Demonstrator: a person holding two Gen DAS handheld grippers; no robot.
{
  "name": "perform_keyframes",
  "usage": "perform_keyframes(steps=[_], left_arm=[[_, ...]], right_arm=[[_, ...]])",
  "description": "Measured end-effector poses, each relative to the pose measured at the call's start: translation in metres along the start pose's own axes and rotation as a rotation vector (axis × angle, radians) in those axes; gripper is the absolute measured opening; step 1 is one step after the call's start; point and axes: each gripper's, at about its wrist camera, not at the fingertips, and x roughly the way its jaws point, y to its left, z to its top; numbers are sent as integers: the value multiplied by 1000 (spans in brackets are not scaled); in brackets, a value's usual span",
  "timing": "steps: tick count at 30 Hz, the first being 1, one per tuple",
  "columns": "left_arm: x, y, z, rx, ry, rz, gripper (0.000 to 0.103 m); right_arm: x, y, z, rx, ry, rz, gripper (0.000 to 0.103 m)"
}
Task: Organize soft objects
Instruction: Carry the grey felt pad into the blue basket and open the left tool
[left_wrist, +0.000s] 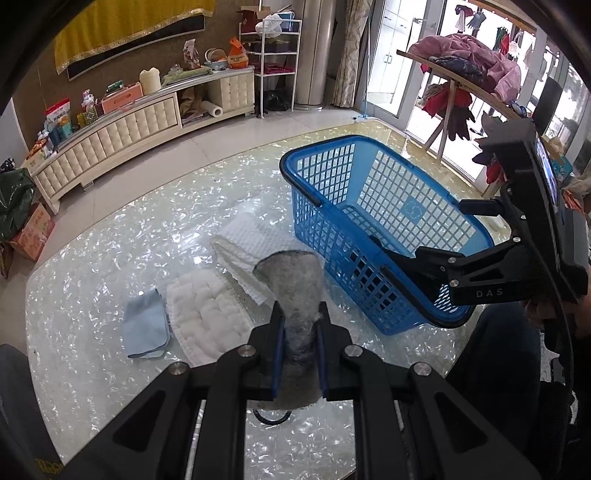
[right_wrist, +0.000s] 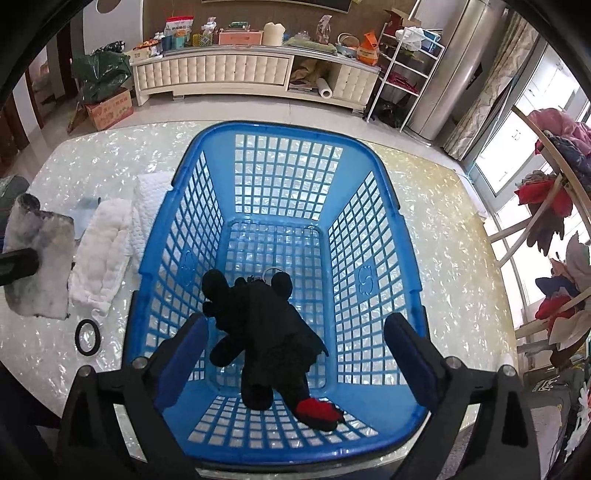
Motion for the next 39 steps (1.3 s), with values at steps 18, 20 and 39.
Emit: perform_keyframes(steps=[18,20,39], left_arm=[[-7,-41,16,80,-24,0,13],[-5,-48,20,96,-22,-2,13],[61,-104,79,205,43,-23,13]], right_arm=[[-28,-17,-21,69,-84,21,103],[-28,-23,-23,82,-92,16,103],[-11,-72,-41,189,-100,54,103]])
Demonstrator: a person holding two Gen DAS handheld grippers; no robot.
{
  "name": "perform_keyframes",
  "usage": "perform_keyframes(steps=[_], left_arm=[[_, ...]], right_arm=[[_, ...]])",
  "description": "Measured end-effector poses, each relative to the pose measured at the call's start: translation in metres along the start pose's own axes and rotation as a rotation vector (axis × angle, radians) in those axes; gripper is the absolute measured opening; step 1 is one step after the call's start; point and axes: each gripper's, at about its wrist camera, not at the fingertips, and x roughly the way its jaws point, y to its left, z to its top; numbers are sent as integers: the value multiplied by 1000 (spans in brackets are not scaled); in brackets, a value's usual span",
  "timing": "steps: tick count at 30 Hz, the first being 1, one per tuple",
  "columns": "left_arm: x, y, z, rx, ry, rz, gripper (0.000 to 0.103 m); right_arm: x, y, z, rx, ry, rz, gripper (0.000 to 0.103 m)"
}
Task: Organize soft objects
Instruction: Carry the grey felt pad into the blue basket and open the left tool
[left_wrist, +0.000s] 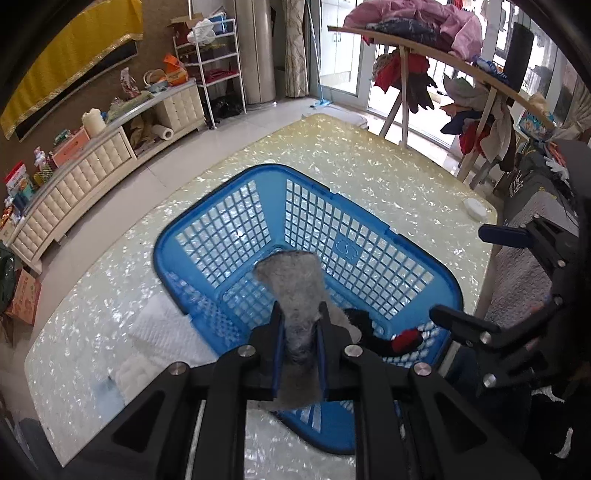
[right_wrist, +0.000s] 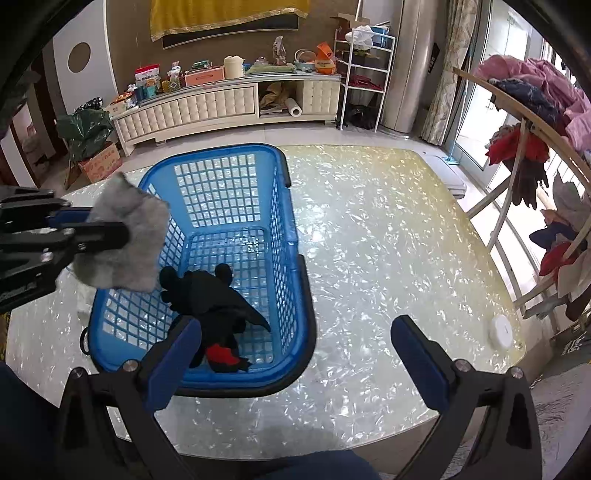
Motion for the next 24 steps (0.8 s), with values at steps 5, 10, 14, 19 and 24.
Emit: perform_keyframes(steps=[5,10,14,19,24], left_arm=[[29,0,12,-6,38,-14,13],[58,3,19,-11,76,-17,13],[81,4,24,-20,110,-10,13],[98,0,24,-5,148,21,18],[91,0,24,18,130,43,58]], right_arm=[[6,-8,1,8,8,14,103],[13,-13,3,20,11,31,103],[17,-14,3,23,18,40,103],[19,-16,3,33,27,51,103],[18,-14,4,37,33,55,103]])
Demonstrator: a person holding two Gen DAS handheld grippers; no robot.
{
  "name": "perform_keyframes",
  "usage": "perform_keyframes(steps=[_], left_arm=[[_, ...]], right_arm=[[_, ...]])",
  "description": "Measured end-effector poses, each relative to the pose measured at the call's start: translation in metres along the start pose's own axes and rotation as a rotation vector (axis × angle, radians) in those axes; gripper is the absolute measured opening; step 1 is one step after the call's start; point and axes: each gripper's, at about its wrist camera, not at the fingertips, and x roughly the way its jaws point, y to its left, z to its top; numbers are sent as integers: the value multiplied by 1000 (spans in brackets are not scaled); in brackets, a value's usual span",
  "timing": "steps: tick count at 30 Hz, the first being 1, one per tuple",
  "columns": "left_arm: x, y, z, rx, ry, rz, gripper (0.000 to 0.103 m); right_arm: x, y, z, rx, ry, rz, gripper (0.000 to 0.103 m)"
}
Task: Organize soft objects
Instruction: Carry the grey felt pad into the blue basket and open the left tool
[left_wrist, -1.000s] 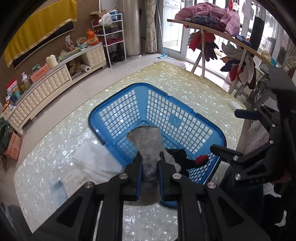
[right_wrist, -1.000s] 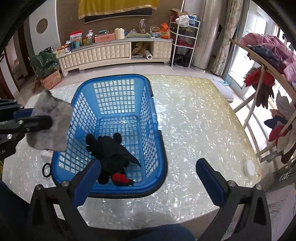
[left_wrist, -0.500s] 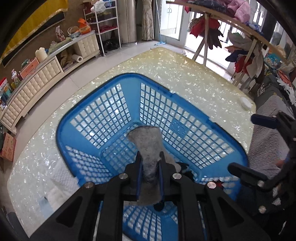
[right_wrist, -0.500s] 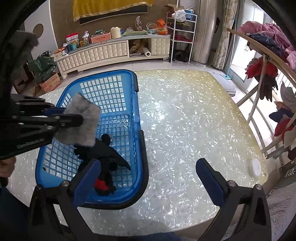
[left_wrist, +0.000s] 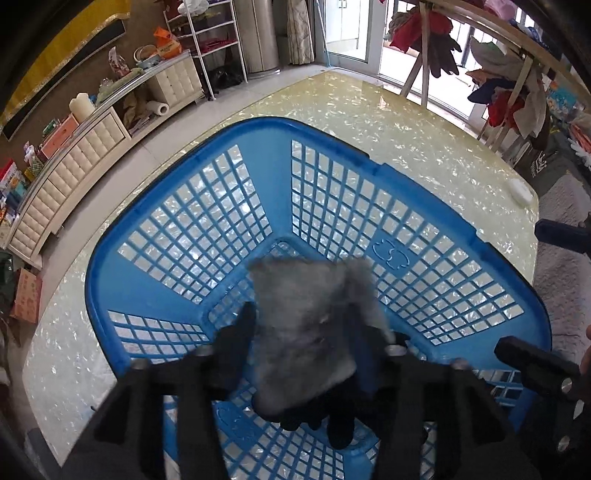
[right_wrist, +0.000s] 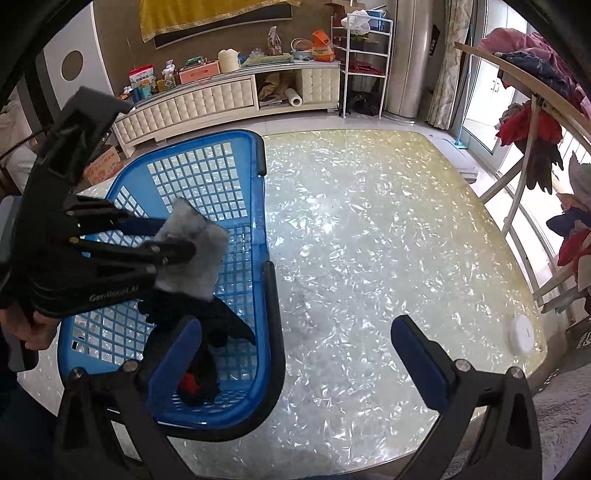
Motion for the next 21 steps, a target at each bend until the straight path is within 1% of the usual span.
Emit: perform_keyframes(steps=[3,5,10,13,16,17,18,21], left_arm=[[-3,1,-1,1,-5,-10,72],[-8,2,-2,-1,-16,-9,79],[-24,3,-9,-8,-35,-12,80],[-36,5,-14,-22,-49,-17,85],[-49,3,-20,-25,-64,8,87],[-53,2,-22,-24,-65,5,92],[-56,3,-25,-23,-66,0,94],[-71,4,-34,-29,-86,-2,94]], right_arm=[[-1,0,2,0,-1,4,103],[-2,0,3,1,-1,1,103],[-8,1,6,4,0,-8,103],[-13,3,8,2,-8,-11,103],[-20,7,9,-2,-22,-11,103],[-23,9,9,-5,-25,-10,103],[-25,12,9,-9,-28,-10,103],[-31,18,9,-20,-33,-9,103]])
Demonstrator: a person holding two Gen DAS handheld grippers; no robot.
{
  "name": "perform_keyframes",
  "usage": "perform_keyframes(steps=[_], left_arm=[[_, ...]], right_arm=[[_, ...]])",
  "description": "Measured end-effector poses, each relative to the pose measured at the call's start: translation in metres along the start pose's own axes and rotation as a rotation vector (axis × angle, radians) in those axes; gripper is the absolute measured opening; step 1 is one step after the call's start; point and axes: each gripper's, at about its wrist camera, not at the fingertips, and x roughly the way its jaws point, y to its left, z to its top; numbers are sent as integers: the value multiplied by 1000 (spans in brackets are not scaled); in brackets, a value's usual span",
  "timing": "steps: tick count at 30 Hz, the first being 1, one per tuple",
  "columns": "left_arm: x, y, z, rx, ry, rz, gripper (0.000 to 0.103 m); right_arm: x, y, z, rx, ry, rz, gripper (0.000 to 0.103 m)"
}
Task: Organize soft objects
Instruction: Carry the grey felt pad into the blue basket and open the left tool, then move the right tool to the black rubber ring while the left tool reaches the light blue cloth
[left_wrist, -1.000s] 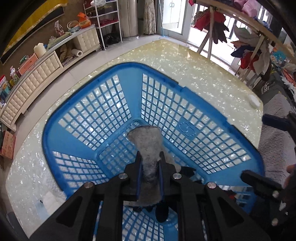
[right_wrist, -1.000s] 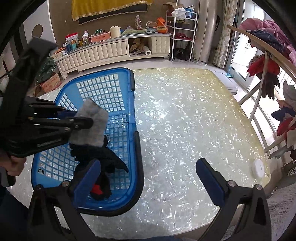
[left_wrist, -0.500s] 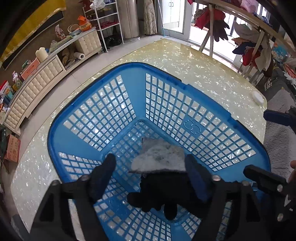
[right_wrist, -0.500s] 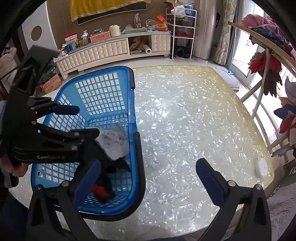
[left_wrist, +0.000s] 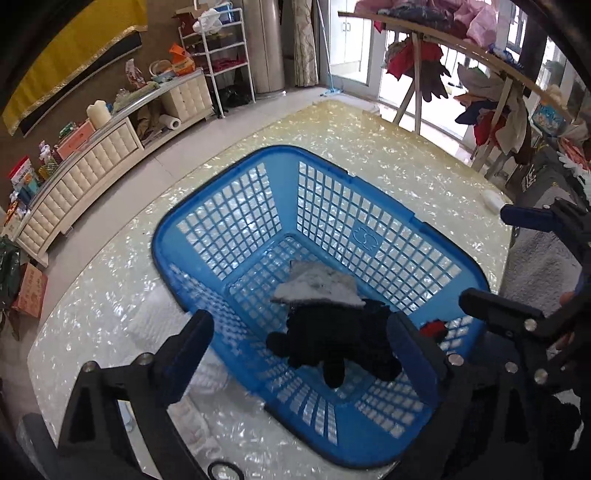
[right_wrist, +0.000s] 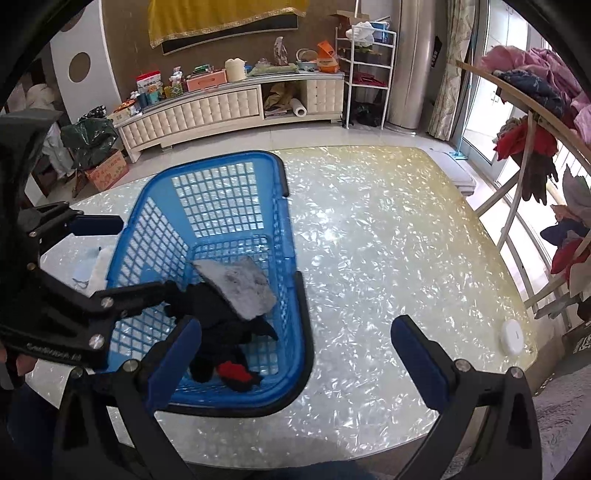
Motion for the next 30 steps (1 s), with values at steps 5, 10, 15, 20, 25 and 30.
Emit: perform_keyframes(steps=[5,10,15,20,25,30], left_arm=[[-26,8,-14,-25,-30,2,103],[-47,22,-34,-51,-59,19,103],[-65,38,-55,-85,-74,38,103],[-81,54,-78,-105,-82,58,103],[-91,76,-106,-123,-79,83,103],[-98,98,-130,-158,-73,81,103]], right_arm=[[-10,14,1,-25,-10,1,103],[-22,35,3,-62,-30,7,103],[-25,59,2,-102,-32,25,103],[-23,87,3,-157,-29,46,103],[-15,116,1,-208,-16,68,103],[-5,145,-1,-249,5,90,103]])
